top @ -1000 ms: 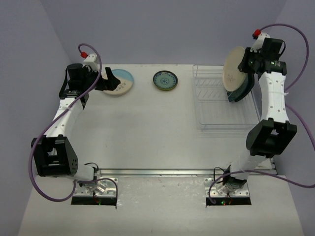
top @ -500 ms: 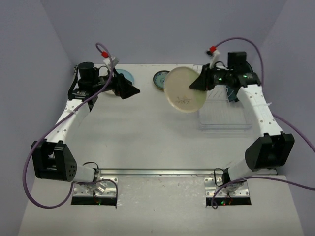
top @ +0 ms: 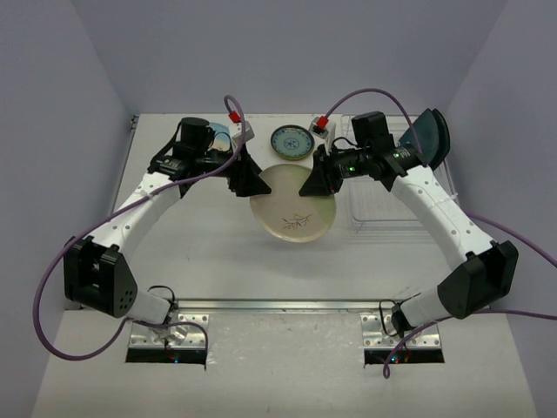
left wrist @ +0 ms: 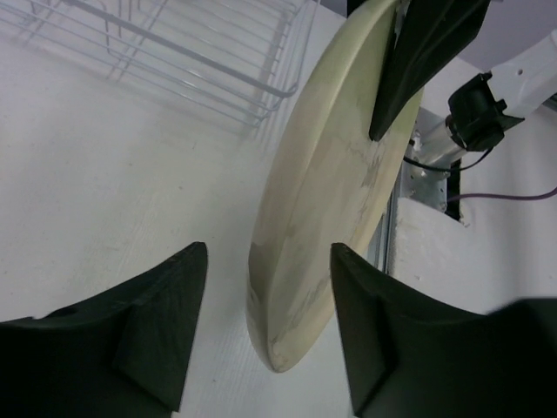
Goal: Unload the plates from the dish rack
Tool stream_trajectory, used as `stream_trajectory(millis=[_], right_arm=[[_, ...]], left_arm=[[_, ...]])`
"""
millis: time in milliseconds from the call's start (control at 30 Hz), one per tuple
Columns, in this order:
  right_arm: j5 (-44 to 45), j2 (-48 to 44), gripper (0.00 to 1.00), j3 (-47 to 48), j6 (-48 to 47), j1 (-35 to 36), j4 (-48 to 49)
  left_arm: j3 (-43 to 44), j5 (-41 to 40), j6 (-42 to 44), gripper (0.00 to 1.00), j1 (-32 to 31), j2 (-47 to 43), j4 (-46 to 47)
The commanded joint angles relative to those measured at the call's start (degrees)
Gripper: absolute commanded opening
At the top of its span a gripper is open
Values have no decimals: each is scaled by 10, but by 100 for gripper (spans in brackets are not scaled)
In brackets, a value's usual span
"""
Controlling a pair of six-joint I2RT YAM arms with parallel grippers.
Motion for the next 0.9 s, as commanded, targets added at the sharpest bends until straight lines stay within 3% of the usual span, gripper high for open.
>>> stream_trajectory(millis=[0, 200, 367, 467, 500, 633, 667, 867], right_arm=[[-26, -28, 0, 15, -6, 1, 50], [-21, -25, 0, 28, -28, 2, 44], [-19, -25, 0, 23, -24, 1, 49], [-13, -28, 5, 10, -15, 1, 58], [-2, -28, 9, 5, -13, 1, 60], [51, -23, 68, 2, 21, 0, 66], [70, -21, 78, 2, 26, 0, 67], [168, -21, 99, -18, 45, 0, 88]], left_arm=[[19, 36, 91, 50, -7, 7, -55], [29, 75, 134, 34, -7, 20, -102], [45, 105, 150, 3, -8, 48, -129], [38, 107, 111, 0, -8, 50, -98], [37, 105, 104, 0, -7, 49, -92], [15, 88, 8, 0, 1, 34, 0], [1, 85, -34, 0, 10, 30, 45], [-18, 25, -173, 0, 87, 35, 178]])
